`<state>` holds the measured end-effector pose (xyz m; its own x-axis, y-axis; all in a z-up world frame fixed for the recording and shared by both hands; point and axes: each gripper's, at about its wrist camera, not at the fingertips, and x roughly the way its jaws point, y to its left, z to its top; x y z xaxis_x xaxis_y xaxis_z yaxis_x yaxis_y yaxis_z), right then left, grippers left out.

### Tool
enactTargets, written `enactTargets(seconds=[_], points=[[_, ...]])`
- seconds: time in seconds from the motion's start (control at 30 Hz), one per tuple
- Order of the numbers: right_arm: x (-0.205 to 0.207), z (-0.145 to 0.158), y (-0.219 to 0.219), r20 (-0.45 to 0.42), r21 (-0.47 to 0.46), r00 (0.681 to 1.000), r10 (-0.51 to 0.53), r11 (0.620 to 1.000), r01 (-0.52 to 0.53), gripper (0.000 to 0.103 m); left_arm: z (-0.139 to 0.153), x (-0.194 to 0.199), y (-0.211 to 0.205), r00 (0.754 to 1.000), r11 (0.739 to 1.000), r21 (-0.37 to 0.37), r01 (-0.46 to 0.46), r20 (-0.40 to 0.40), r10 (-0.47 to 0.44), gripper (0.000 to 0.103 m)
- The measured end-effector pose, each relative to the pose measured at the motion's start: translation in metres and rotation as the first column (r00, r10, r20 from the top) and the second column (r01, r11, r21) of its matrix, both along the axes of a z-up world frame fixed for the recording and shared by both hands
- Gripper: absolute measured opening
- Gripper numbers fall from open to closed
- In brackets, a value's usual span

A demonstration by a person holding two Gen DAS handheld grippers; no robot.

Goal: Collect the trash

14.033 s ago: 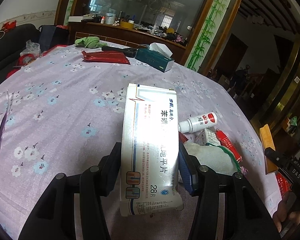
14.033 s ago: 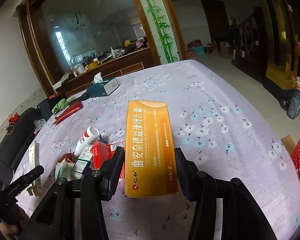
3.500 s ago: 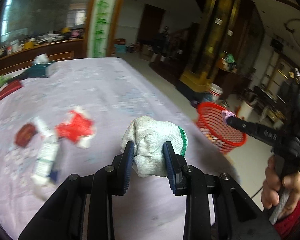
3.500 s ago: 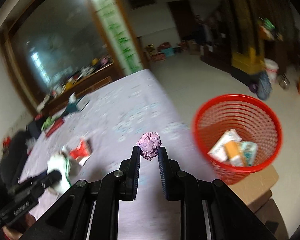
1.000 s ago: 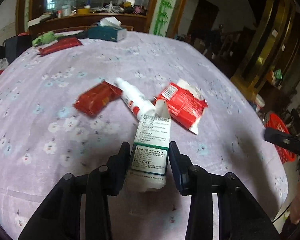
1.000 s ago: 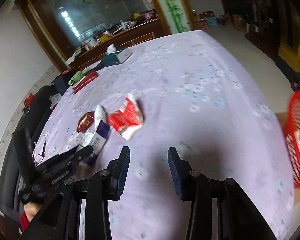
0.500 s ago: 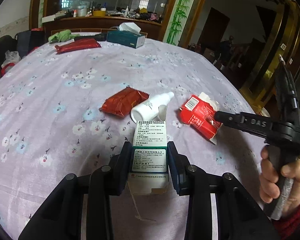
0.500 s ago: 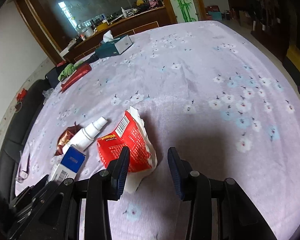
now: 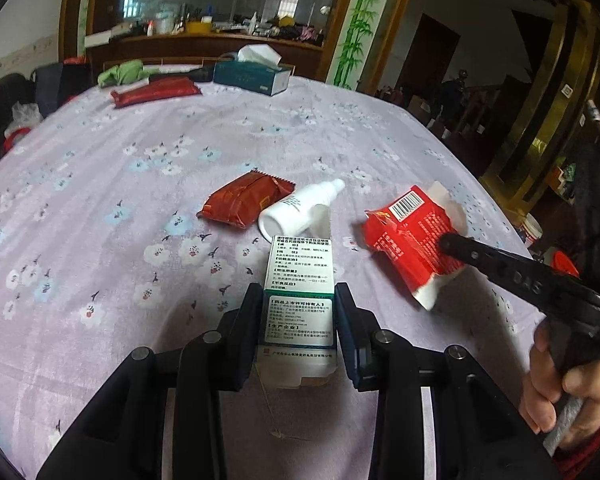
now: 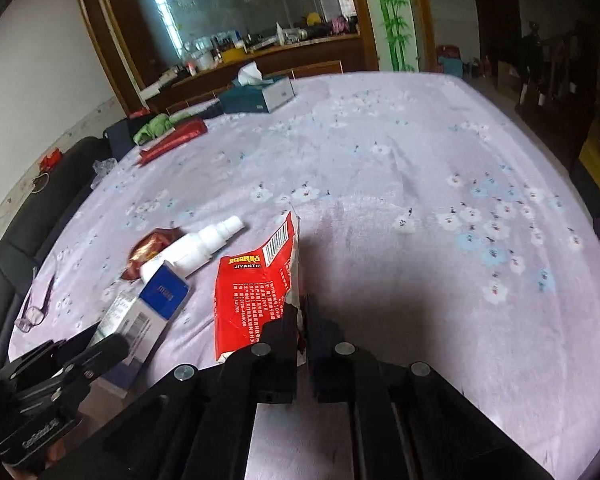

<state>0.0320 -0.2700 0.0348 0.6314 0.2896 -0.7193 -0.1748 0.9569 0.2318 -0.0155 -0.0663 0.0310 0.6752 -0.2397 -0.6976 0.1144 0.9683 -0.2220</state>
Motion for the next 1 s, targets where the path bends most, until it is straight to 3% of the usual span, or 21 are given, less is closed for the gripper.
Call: enactTargets(seconds=[0.23, 0.3, 0.4, 0.7, 1.0], points=[[-0.062, 0.011, -0.004, 0.125, 0.032, 0.989, -0.076, 0.997, 0.072, 0.004, 0.005, -0.034, -0.016, 0.996, 1.0, 0.027, 0.01, 0.094, -0.013, 0.034], [-0.074, 0.014, -0.007, 0.156, 0.045, 0.983, -0.098, 0.995, 0.092, 0.004, 0.008, -0.04, -0.016, 0.993, 1.0, 0.005, 0.015, 0.118, -0.015, 0.034], [-0.084, 0.017, -0.01, 0.193, 0.061, 0.976, -0.105, 0.994, 0.095, 0.004, 0.008, -0.042, -0.016, 0.993, 1.0, 0.001, 0.01, 0.12, -0.01, 0.034], [-0.092, 0.007, -0.021, 0.155, 0.14, 0.982, -0.107, 0.986, 0.086, 0.004, 0.008, -0.053, -0.017, 0.989, 1.0, 0.011, 0.002, 0.148, -0.004, 0.034], [-0.092, 0.006, -0.026, 0.151, 0.16, 0.981, -0.12, 0.982, 0.096, 0.004, 0.011, -0.06, -0.024, 0.981, 0.999, 0.045, 0.003, 0.192, -0.012, 0.034]])
